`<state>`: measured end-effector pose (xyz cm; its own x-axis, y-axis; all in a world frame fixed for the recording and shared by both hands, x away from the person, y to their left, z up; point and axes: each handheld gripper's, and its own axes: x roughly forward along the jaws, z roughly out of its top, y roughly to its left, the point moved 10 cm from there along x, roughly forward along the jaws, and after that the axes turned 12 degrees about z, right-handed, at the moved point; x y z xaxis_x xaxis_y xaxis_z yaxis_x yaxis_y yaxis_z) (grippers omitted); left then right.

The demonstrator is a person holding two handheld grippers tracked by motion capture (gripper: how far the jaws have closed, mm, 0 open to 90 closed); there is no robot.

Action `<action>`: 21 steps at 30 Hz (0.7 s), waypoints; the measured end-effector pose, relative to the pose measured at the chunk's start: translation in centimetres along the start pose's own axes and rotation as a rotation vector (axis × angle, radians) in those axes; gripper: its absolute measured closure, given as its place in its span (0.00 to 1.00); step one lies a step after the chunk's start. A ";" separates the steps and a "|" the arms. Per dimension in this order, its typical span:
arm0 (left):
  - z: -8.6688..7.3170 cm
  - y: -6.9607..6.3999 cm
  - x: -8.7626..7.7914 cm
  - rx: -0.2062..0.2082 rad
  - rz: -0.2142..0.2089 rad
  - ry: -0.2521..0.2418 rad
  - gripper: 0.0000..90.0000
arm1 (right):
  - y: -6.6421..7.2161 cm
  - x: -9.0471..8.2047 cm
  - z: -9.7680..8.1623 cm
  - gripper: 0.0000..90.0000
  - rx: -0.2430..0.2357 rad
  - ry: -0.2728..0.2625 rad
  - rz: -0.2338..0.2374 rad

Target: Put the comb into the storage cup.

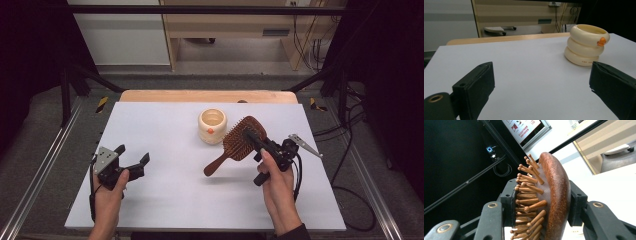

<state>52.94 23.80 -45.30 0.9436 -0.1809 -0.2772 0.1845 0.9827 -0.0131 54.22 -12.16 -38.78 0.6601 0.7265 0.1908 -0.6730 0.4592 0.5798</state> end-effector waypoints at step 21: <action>-1.1 3.2 -3.7 -0.015 0.030 -0.086 0.06 | 1.2 1.6 2.3 0.58 -0.102 0.038 -0.028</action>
<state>49.73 27.63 -45.37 0.9688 -0.1537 -0.1943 0.1527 0.9881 -0.0203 55.29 -11.60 -35.95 0.6671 0.7309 0.1441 -0.6863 0.5277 0.5004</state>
